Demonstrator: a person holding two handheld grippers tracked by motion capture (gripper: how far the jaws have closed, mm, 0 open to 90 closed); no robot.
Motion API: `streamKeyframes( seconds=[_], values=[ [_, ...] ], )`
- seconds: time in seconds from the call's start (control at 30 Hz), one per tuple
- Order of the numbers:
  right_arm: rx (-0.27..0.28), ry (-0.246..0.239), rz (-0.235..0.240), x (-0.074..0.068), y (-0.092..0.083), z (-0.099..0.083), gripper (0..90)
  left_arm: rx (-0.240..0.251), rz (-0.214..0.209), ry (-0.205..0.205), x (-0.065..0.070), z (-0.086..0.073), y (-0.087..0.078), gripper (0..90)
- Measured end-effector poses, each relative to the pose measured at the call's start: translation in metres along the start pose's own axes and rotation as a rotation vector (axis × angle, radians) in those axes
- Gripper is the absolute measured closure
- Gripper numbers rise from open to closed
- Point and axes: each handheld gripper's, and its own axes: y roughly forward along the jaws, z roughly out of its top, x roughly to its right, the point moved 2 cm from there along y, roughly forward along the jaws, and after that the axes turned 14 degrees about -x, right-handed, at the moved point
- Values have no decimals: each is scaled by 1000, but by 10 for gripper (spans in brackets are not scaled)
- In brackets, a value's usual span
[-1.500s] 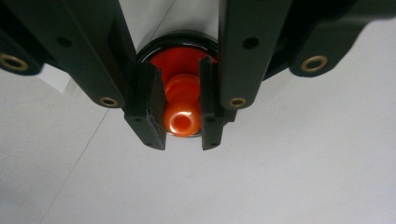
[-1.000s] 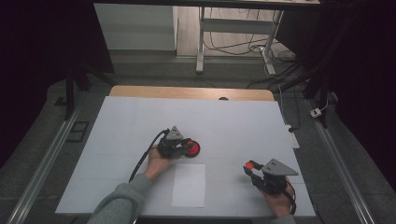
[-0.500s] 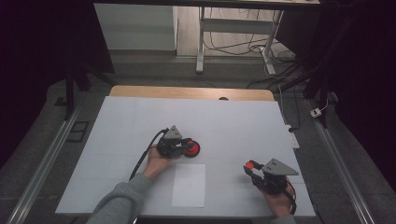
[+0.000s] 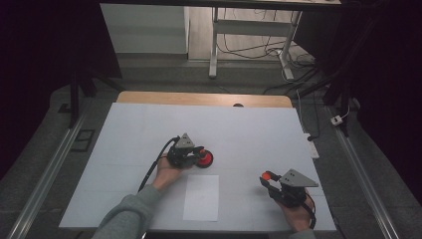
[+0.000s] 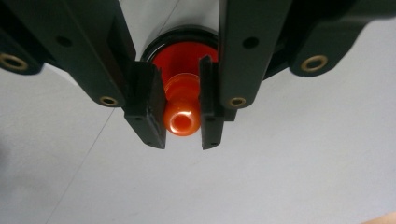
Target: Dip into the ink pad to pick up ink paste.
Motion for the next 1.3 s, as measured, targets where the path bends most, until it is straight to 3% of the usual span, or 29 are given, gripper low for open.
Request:
streamKeyframes(
  seconds=[0.4, 0.7, 1.3],
  values=[
    [2, -1, 0, 0, 0, 0, 641, -7, -26, -19, -2, -3, 7, 729],
    [-1, -3, -3, 0, -1, 0, 641, -16, 19, 16, 3, -4, 7, 731],
    [3, -4, -3, 0, -1, 0, 642, -6, 6, 5, 1, -6, 9, 731]
  ],
)
